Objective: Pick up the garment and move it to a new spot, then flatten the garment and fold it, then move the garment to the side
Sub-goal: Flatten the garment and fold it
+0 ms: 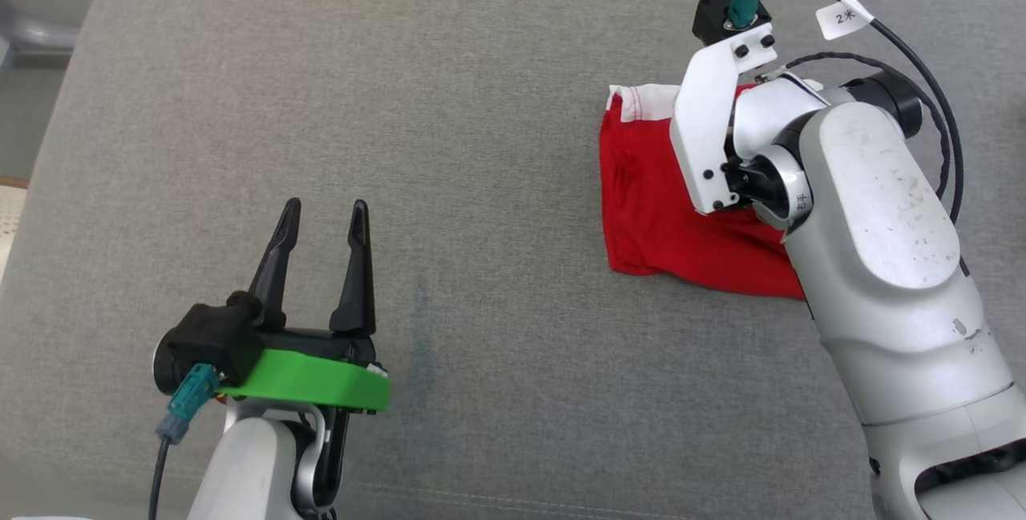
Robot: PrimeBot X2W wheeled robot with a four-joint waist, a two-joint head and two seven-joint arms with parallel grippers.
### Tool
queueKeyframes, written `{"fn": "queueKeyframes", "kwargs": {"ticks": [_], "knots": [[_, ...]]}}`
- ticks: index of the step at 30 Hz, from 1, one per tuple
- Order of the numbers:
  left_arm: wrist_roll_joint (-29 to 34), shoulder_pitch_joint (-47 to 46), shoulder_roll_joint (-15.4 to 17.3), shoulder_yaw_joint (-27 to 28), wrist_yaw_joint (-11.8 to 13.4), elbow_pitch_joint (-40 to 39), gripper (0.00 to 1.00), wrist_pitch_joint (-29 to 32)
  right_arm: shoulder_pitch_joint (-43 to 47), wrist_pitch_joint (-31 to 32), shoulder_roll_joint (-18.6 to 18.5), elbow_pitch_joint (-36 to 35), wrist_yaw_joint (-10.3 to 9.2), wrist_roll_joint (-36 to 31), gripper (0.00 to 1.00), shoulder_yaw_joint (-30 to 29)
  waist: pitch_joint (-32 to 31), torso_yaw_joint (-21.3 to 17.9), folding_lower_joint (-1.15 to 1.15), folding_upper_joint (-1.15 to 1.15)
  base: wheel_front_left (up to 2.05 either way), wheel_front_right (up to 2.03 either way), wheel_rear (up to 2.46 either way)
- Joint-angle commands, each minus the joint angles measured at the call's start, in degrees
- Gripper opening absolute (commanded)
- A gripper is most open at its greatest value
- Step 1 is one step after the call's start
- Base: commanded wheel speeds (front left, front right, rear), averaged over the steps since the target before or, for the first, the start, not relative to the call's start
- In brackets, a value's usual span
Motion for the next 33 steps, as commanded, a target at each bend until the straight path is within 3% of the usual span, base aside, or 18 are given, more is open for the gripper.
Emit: {"fn": "queueKeyframes", "kwargs": {"ticks": [1, 7, 8, 9, 20, 23, 26, 27, 28, 29, 33], "knots": [[-0.56, -0.84, 0.11, -0.39, 0.25, 0.03, 1.0, 0.04, -1.1, -1.16, 0.13, 1.33, -0.03, -0.64, 0.0, -0.12, 0.53, 2.15, 0.0, 0.0, 0.0, 0.0, 0.0], [-1.37, -0.82, 0.11, -1.52, 0.97, -0.32, 1.0, 0.04, -2.65, -5.43, 0.73, 7.16, -0.03, -0.44, 0.0, -0.53, 0.68, 4.14, 0.0, 0.0, 0.0, 0.0, 0.0], [-1.43, -0.72, 0.11, -1.55, 1.0, -0.34, 1.0, 0.04, -2.83, -6.27, 0.78, 7.9, -0.03, -0.04, 0.44, -0.46, 0.68, 4.26, 0.0, 0.0, 0.0, 0.0, 0.0], [-1.29, -0.52, 0.11, -1.55, 1.08, -0.31, 1.0, 0.04, -2.78, -7.97, 0.86, 8.74, -0.03, 2.55, 1.0, 0.2, 0.58, 4.34, 0.0, 0.0, 0.0, 0.0, 0.0], [0.81, 1.62, 0.11, 0.65, 0.48, 0.17, 1.0, 0.04, -1.14, -14.21, 0.81, 4.47, -0.02, 24.49, 1.0, 0.34, -3.17, 0.39, 0.0, 0.0, 0.0, 0.0, 0.0], [1.43, 1.97, 0.11, 1.23, 0.16, 0.05, 1.0, 0.04, 0.03, -20.62, 0.74, 0.7, -0.01, 23.19, 1.0, -2.81, -3.82, -0.83, 0.0, 0.0, 0.0, 0.0, 0.0], [1.78, 2.38, 0.12, 1.54, -0.03, -0.21, 1.0, 0.04, 3.87, -30.22, -1.11, -4.07, -0.01, 17.84, 1.0, -5.87, -4.14, -1.69, 0.0, 0.0, 0.0, 0.0, 0.0], [1.83, 2.38, 0.11, 1.53, -0.1, -0.3, 1.0, 0.04, 5.44, -33.22, -1.84, -5.36, -0.01, 16.22, 0.94, -6.92, -4.14, -1.81, 0.0, 0.0, 0.0, 0.0, 0.0], [1.85, 2.37, 0.11, 1.5, -0.13, -0.36, 1.0, 0.04, 7.88, -36.29, -2.56, -6.49, -0.01, 14.45, 0.21, -7.78, -4.16, -1.9, 0.0, 0.0, 0.0, 0.0, 0.0], [1.84, 2.33, 0.12, 1.45, -0.18, -0.36, 1.0, 0.04, 10.01, -38.59, -3.23, -7.43, -0.01, 12.99, 0.0, -8.2, -4.1, -1.91, 0.0, 0.0, 0.0, 0.0, 0.0], [1.55, 1.98, 0.12, 1.12, -0.33, -0.63, 1.0, 0.04, 18.94, -47.46, -4.32, -11.11, -0.01, 8.38, 0.0, -9.91, -3.49, -1.92, 0.0, 0.0, 0.0, 0.0, 0.0]]}}
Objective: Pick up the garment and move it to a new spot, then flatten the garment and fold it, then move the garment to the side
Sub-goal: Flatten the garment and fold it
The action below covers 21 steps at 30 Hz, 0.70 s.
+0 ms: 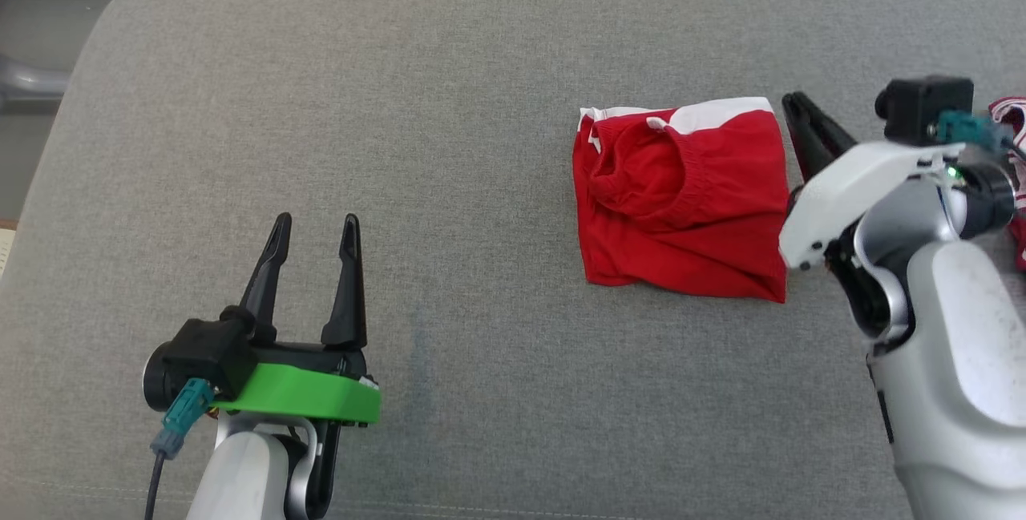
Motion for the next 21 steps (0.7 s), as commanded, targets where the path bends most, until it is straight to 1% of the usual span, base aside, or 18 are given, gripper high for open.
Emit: {"fn": "queueKeyframes", "kwargs": {"ticks": [1, 5, 9, 16, 18, 21], "knots": [[0.05, 0.14, 0.14, 0.07, -0.25, -0.25, 1.0, 0.04, 2.52, -2.76, 0.65, -1.27, 0.03, -1.27, 0.0, -0.44, 0.44, -0.07, 0.0, 0.0, 0.0, 0.0, 0.0], [0.43, -0.15, 0.14, 0.01, -0.41, 0.11, 1.0, 0.04, 8.1, -8.81, 2.56, -2.54, 0.03, -5.5, 0.0, -1.03, 1.31, 0.05, 0.0, 0.0, 0.0, 0.0, 0.0], [0.57, -1.36, 0.13, 0.09, -0.62, -0.11, 1.0, 0.04, 10.08, -11.96, 4.35, -0.43, 0.03, -9.64, 0.0, -1.48, 2.23, 0.96, 0.0, 0.0, 0.0, 0.0, 0.0], [0.06, -2.2, 0.13, -0.62, -0.8, -0.22, 1.0, 0.04, 5.87, -12.84, 5.45, 7.76, 0.02, -13.09, 0.0, -1.71, 3.53, 3.06, 0.0, 0.0, 0.0, 0.0, 0.0], [-0.42, -2.22, 0.13, -0.86, -0.62, -0.23, 1.0, 0.04, 4.08, -13.08, 5.54, 10.98, 0.03, -12.52, 0.0, -0.28, 3.85, 3.75, 0.0, 0.0, 0.0, 0.0, 0.0], [-0.83, -2.18, 0.13, -1.14, -0.38, -0.12, 1.0, 0.04, 1.72, -13.54, 5.54, 15.24, 0.02, -9.72, 0.0, 3.78, 4.11, 4.67, 0.0, 0.0, 0.0, 0.0, 0.0]]}}
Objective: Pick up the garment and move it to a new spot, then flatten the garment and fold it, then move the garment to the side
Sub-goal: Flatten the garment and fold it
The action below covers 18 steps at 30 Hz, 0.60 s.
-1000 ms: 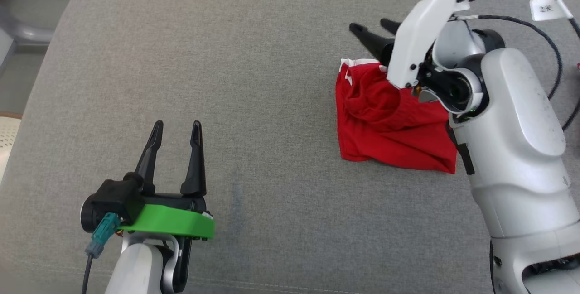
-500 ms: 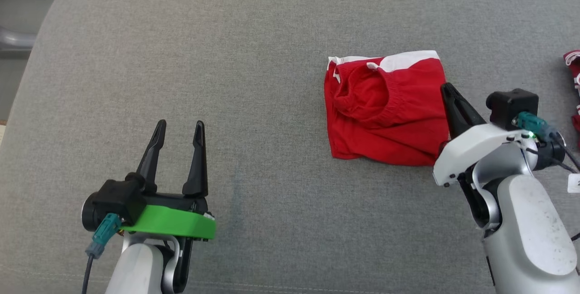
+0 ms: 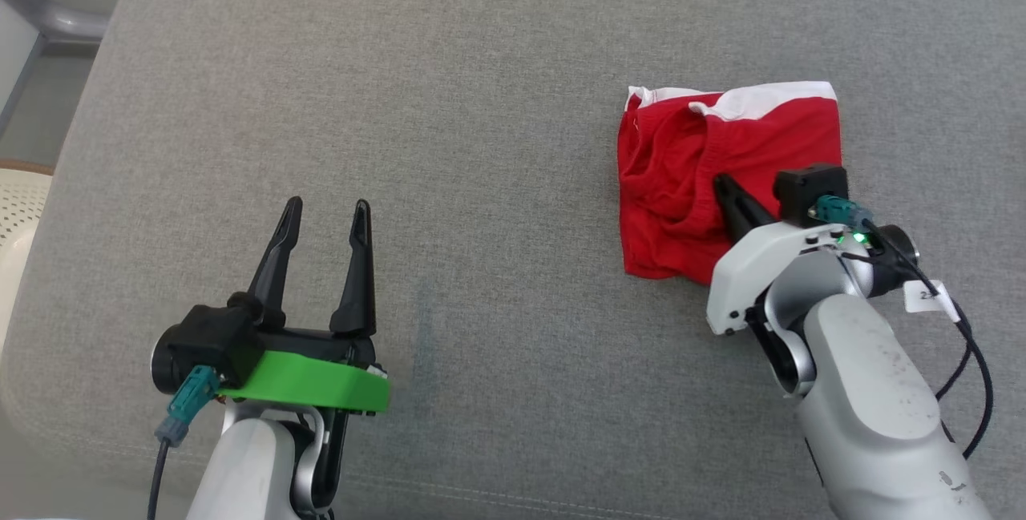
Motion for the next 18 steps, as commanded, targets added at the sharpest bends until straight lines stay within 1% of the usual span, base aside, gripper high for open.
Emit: {"fn": "queueKeyframes", "kwargs": {"ticks": [1, 4, 8, 13, 18], "knots": [[-0.34, -0.57, 0.12, -0.08, 0.19, 0.1, 1.0, 0.04, -0.91, -0.42, -0.03, 1.4, 0.02, 1.73, 0.0, 1.61, 0.46, 0.92, 0.0, 0.0, 0.0, 0.0, 0.0], [-0.54, -0.59, 0.12, -0.18, 0.33, 0.07, 1.0, 0.04, -2.71, -1.51, -0.04, 4.29, 0.02, 3.94, 0.0, 5.78, 0.6, 1.49, 0.0, 0.0, 0.0, 0.0, 0.0], [-0.64, -0.43, 0.12, 0.01, 0.44, 0.0, 1.0, 0.04, -4.9, -2.82, -0.03, 7.21, 0.02, 5.84, 0.0, 9.83, 0.63, 1.71, 0.0, 0.0, 0.0, 0.0, 0.0], [-0.7, -0.42, 0.12, -0.24, 0.51, 0.05, 1.0, 0.04, -8.34, -4.02, -0.06, 10.2, 0.01, 8.55, 0.0, 13.13, 0.67, 1.45, 0.0, 0.0, 0.0, 0.0, 0.0], [-0.82, -0.53, 0.12, -0.3, 0.77, 0.16, 1.0, 0.04, -9.62, -7.08, -0.05, 9.93, 0.01, 12.93, 0.0, 14.98, 0.18, 0.64, 0.0, 0.0, 0.0, 0.0, 0.0]]}}
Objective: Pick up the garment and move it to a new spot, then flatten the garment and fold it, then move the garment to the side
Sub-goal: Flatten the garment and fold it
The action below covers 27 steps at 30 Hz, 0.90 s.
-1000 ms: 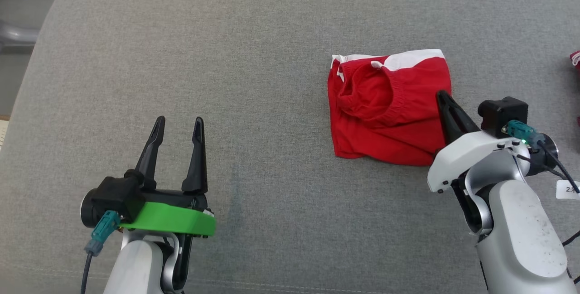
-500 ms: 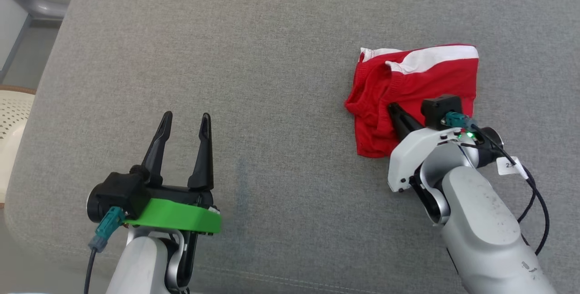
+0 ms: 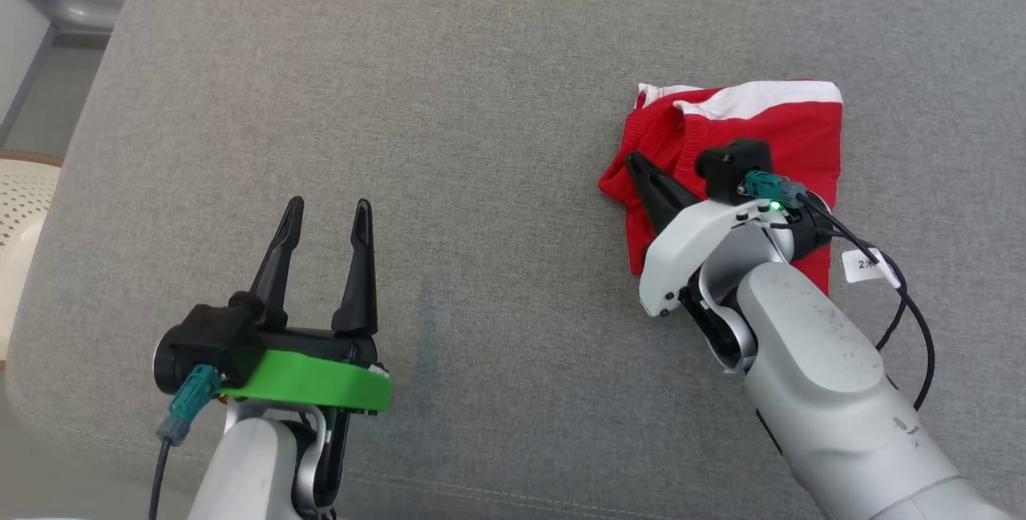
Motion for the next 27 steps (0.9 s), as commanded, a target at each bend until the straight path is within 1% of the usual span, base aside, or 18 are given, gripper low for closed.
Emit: {"fn": "queueKeyframes", "kwargs": {"ticks": [1, 4, 5, 6, 7, 11, 13, 17, 22, 25, 27], "knots": [[-0.1, -0.22, 0.12, 0.39, 0.28, 0.13, 1.0, 0.04, -0.08, -1.55, -0.17, -0.99, 0.01, 1.33, 0.0, 0.3, -0.57, -0.7, 0.0, 0.0, 0.0, 0.0, 0.0], [0.42, 0.78, 0.13, 1.24, 0.38, 0.22, 1.0, 0.04, 1.57, -4.87, -0.15, -4.09, 0.01, 4.15, 0.0, 0.28, -1.81, -2.01, 0.0, 0.0, 0.0, 0.0, 0.0], [0.57, 1.22, 0.13, 1.67, 0.39, 0.27, 1.0, 0.04, 2.56, -5.73, -0.16, -5.37, 0.01, 4.88, 0.23, 0.14, -2.37, -2.64, 0.0, 0.0, 0.0, 0.0, 0.0], [0.74, 1.54, 0.13, 2.04, 0.35, 0.32, 1.0, 0.04, 3.46, -6.72, -0.16, -6.84, 0.02, 5.26, 0.84, -0.1, -2.9, -3.21, 0.0, 0.0, 0.0, 0.0, 0.0], [0.96, 1.91, 0.12, 2.65, 0.35, 0.37, 1.0, 0.04, 4.6, -7.77, -0.17, -8.76, 0.01, 5.97, 1.0, -0.65, -3.57, -3.92, 0.0, 0.0, 0.0, 0.0, 0.0], [1.74, 3.55, 0.13, 4.95, 0.09, 0.32, 1.0, 0.04, 9.62, -9.64, -0.17, -15.87, 0.01, 4.33, 1.0, -4.32, -6.0, -6.77, 0.0, 0.0, 0.0, 0.0, 0.0], [1.98, 4.36, 0.13, 5.97, 0.09, 0.24, 1.0, 0.04, 12.4, -10.05, -0.16, -19.49, 0.01, 2.09, 1.0, -6.91, -7.18, -8.28, 0.0, 0.0, 0.0, 0.0, 0.0], [2.3, 5.69, 0.13, 7.7, 0.13, 0.12, 1.0, 0.04, 17.58, -8.76, -0.24, -25.96, 0.02, -1.41, 1.0, -11.77, -9.26, -10.88, 0.0, 0.0, 0.0, 0.0, 0.0], [2.08, 6.89, 0.14, 8.68, 0.27, 0.38, 1.0, 0.04, 21.9, -6.37, -1.18, -29.53, 0.01, -3.98, 1.0, -17.59, -11.4, -13.22, 0.0, 0.0, 0.0, 0.0, 0.0], [2.56, 7.63, 0.14, 8.77, -0.31, 1.48, 1.0, 0.04, 23.86, -5.12, -2.3, -29.71, 0.01, -3.81, 1.0, -20.22, -12.67, -14.47, 0.0, 0.0, 0.0, 0.0, 0.0], [2.76, 7.75, 0.14, 8.91, -0.57, 1.92, 1.0, 0.04, 24.55, -4.63, -3.38, -29.12, 0.02, -3.81, 1.0, -20.68, -13.38, -15.2, 0.0, 0.0, 0.0, 0.0, 0.0]]}}
